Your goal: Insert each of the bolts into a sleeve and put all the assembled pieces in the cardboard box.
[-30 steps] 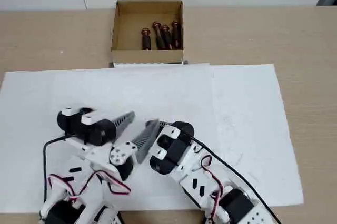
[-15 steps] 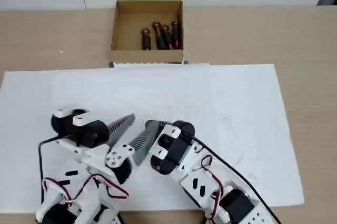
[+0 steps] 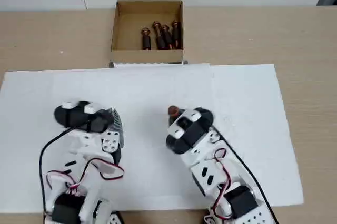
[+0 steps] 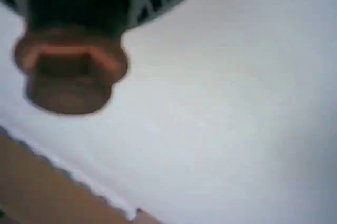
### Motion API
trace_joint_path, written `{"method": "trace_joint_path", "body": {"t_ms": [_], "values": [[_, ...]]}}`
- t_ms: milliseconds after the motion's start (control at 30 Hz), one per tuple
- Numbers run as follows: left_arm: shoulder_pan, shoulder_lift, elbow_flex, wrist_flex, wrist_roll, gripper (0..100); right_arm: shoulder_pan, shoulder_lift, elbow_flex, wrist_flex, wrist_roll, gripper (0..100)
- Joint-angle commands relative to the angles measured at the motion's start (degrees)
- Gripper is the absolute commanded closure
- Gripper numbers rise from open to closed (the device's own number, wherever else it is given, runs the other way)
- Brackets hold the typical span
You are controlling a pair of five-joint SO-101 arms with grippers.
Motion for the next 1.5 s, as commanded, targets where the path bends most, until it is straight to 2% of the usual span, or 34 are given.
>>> {"method": "trace_joint_path", "body": {"t_ms": [0,133,300,400,533,700,833,967,1133,1467], "values": [[-2.29,-0.44,4.88,-4.04,-0.35,100,6.64,-0.22,-0.88,-1.1,-4.04,99.5],[-5.45,-0.44,11.21,-8.35,-0.35,100,10.95,-0.22,-0.88,-1.01,-5.27,99.5],[-6.68,-0.44,15.25,-10.2,-0.44,100,12.79,-0.22,-1.23,-1.01,-5.45,99.5],[-6.68,-0.35,15.25,-10.02,-0.44,100,14.02,-0.04,-2.73,-0.04,-10.37,99.5],[-6.68,-0.26,15.25,-9.58,-2.37,100,14.02,0.04,-6.68,6.29,-17.23,99.5],[-6.68,-0.35,15.25,-8.88,-3.34,100,14.11,3.3,-13.1,7.96,-18.11,99.5],[-6.59,-0.35,15.25,-8.79,-3.43,100,14.11,16.57,-24.09,7.34,-18.55,99.5],[-6.42,-0.35,15.25,-8.79,-3.52,99,14.2,35.82,-39.91,4.44,-21.19,99.5],[-6.51,-0.44,15.25,-8.79,-3.34,99,14.29,57.98,-57.67,0.13,-20.84,99.5],[-6.68,-0.44,15.25,-8.7,-3.43,99,13.93,92.35,-82.29,-10.15,-6.15,99.5]]}}
